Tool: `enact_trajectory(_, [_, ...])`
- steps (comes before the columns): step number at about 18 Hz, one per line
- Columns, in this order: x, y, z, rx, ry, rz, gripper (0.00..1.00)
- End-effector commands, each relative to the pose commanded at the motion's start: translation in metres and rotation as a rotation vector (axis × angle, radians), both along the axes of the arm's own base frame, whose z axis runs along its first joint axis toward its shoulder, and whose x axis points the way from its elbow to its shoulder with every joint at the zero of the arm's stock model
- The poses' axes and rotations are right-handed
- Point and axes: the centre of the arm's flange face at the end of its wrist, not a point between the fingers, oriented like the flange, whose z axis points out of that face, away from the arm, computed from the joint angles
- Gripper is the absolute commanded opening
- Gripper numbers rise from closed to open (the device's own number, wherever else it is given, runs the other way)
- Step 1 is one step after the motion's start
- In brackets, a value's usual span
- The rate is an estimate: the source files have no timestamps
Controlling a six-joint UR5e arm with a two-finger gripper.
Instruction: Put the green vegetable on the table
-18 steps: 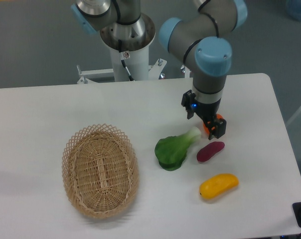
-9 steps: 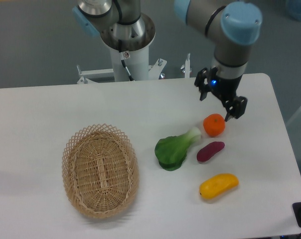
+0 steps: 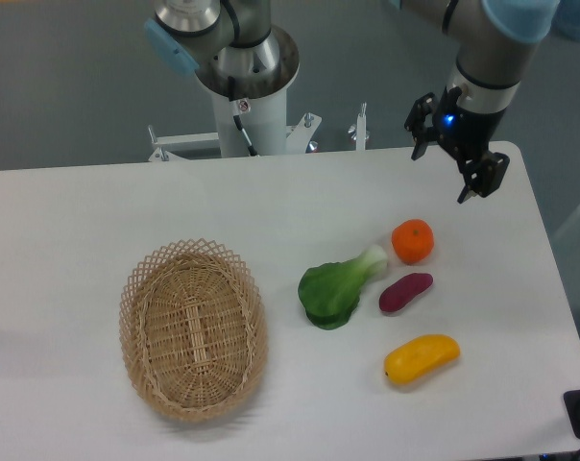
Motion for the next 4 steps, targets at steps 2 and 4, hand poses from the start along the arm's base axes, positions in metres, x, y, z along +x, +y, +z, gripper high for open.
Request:
enact_trajectory(2, [-0.0001, 0.0002, -0.0016, 0.0, -0.003, 0.001, 1.0])
enact_trajectory(4, [0.0022, 0.0023, -0.0039, 0.01, -0.009, 0.004, 1.0])
